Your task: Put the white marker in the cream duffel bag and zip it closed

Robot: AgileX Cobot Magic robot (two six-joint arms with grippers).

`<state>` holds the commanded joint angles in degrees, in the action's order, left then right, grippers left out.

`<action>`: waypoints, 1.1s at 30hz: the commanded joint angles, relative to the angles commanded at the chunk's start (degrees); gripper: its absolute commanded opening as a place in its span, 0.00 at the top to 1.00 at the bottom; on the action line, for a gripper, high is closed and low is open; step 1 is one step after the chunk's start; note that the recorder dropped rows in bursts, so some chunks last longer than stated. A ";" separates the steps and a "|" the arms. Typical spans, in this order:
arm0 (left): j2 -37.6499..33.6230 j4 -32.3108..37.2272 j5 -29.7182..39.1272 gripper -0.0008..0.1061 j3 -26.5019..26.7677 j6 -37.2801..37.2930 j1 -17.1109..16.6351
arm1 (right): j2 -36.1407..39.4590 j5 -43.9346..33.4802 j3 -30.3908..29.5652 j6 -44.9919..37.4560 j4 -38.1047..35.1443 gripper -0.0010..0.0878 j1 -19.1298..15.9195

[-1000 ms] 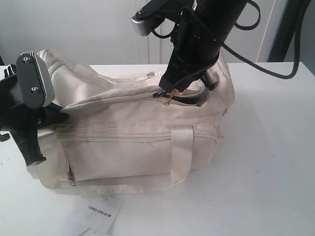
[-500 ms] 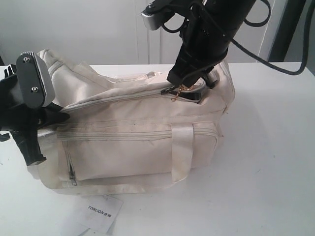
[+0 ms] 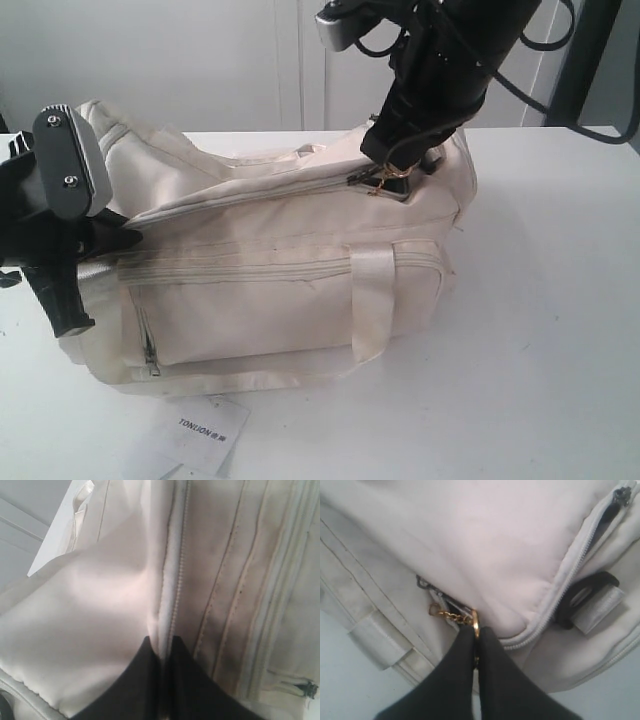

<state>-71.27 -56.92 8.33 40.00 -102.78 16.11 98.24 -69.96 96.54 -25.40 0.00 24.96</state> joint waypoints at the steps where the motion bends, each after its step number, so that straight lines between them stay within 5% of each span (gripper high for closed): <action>1: 0.00 0.00 0.00 0.99 0.00 0.00 0.00 | 0.00 0.00 0.00 0.00 0.00 0.99 0.00; 33: 0.00 0.00 -0.12 0.99 0.00 0.58 0.00 | -1.20 0.00 -3.36 -0.44 0.00 0.99 -4.43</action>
<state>-71.27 -56.92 8.21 40.00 -102.20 16.11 97.04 -69.96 93.18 -25.83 0.00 20.53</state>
